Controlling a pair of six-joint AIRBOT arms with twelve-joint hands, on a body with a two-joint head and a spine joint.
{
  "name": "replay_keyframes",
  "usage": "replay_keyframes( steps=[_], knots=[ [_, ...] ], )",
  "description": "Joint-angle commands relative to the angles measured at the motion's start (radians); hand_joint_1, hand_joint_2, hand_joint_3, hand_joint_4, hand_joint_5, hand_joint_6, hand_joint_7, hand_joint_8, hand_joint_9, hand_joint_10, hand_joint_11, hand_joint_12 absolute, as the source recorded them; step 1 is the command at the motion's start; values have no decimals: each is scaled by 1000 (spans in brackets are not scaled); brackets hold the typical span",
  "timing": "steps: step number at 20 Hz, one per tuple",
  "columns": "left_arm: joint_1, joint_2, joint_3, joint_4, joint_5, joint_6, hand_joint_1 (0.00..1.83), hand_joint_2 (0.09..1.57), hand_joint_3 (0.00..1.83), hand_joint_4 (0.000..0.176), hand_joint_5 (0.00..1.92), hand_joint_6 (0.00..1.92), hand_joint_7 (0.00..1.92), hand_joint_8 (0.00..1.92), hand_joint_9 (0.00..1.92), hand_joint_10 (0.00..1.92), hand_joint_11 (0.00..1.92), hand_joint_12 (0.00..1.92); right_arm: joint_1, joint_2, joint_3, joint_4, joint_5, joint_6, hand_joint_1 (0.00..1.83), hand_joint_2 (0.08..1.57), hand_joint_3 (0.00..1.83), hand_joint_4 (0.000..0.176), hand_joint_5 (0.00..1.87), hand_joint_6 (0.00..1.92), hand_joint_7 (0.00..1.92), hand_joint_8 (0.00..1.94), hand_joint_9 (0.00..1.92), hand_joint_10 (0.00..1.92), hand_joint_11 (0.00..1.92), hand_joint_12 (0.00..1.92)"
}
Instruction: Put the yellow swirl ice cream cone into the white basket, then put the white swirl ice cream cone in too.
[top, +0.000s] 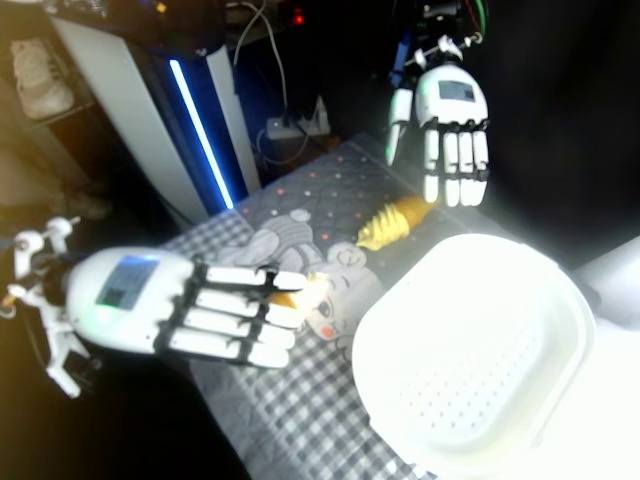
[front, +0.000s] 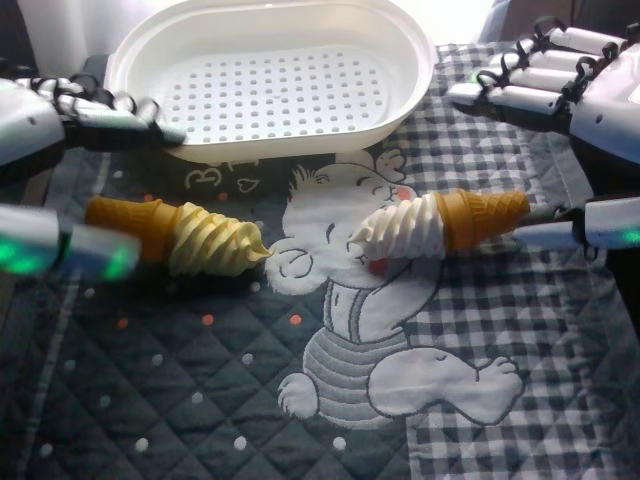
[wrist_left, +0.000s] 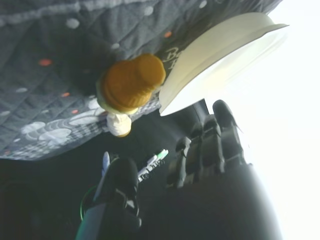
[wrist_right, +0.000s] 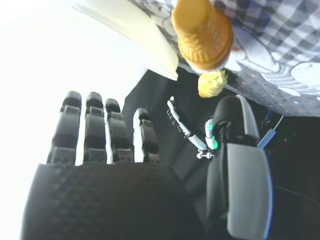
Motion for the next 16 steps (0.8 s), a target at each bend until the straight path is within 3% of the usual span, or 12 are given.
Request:
replay_keyframes(
  steps=[1, 2, 3, 5, 7, 10, 11, 13, 14, 16],
  knots=[
    [-23, -15, 10, 10, -72, -29, 762, 743, 0, 128, 357, 0, 468, 0, 515, 18, 238, 761, 8, -1, 6, 31, 108, -5, 655, 1092, 11, 38, 208, 5, 260, 3, 225, 24, 42, 539],
    [-35, -29, 25, 36, -52, -62, 839, 697, 1, 92, 356, 0, 463, 0, 519, 6, 243, 822, 8, -1, 7, 31, 107, -5, 671, 1091, 7, 25, 225, 9, 266, 4, 234, 22, 38, 534],
    [-45, -41, 38, 59, -35, -87, 853, 657, 0, 66, 390, 0, 490, 1, 571, 9, 318, 835, 8, -1, 7, 31, 107, -5, 644, 1097, 7, 34, 212, 2, 266, 3, 242, 19, 56, 537],
    [-65, -62, 51, 93, 5, -92, 848, 632, 1, 77, 395, 0, 494, 0, 604, 2, 412, 707, 8, -2, 8, 31, 107, -5, 669, 1097, 3, 35, 213, 2, 277, 5, 255, 17, 88, 550],
    [-88, -84, 62, 130, 50, -92, 814, 626, 0, 70, 401, 4, 516, 8, 678, 26, 531, 732, 8, -3, 8, 31, 107, -5, 637, 1114, 7, 52, 190, 0, 260, 0, 243, 7, 86, 557],
    [-107, -125, 92, 160, 107, -92, 832, 694, 18, 76, 362, 0, 456, 0, 604, 1, 411, 696, 8, -6, 10, 31, 107, -5, 657, 1111, 2, 39, 211, 7, 274, 5, 262, 10, 100, 572],
    [-110, -134, 98, 167, 118, -92, 822, 721, 3, 69, 355, 0, 449, 0, 611, 2, 405, 735, 8, -6, 10, 31, 107, -5, 662, 1110, 1, 48, 207, 4, 264, 0, 258, 8, 100, 573],
    [-119, -162, 118, 186, 156, -91, 794, 735, 2, 70, 368, 6, 484, 13, 637, 11, 411, 753, 8, -6, 11, 30, 107, -5, 724, 1099, 0, 41, 221, 7, 260, 0, 251, 3, 78, 565],
    [-124, -176, 127, 198, 172, -91, 801, 723, 0, 53, 398, 6, 540, 11, 726, 20, 448, 874, 8, -6, 11, 31, 107, -5, 704, 1101, 0, 54, 210, 2, 250, 0, 247, 1, 87, 570],
    [-144, -225, 155, 243, 218, -91, 797, 730, 0, 39, 487, 5, 676, 11, 804, 18, 465, 963, 8, -6, 11, 31, 107, -5, 675, 1109, 0, 48, 217, 0, 261, 0, 253, 0, 56, 672]
  ],
)
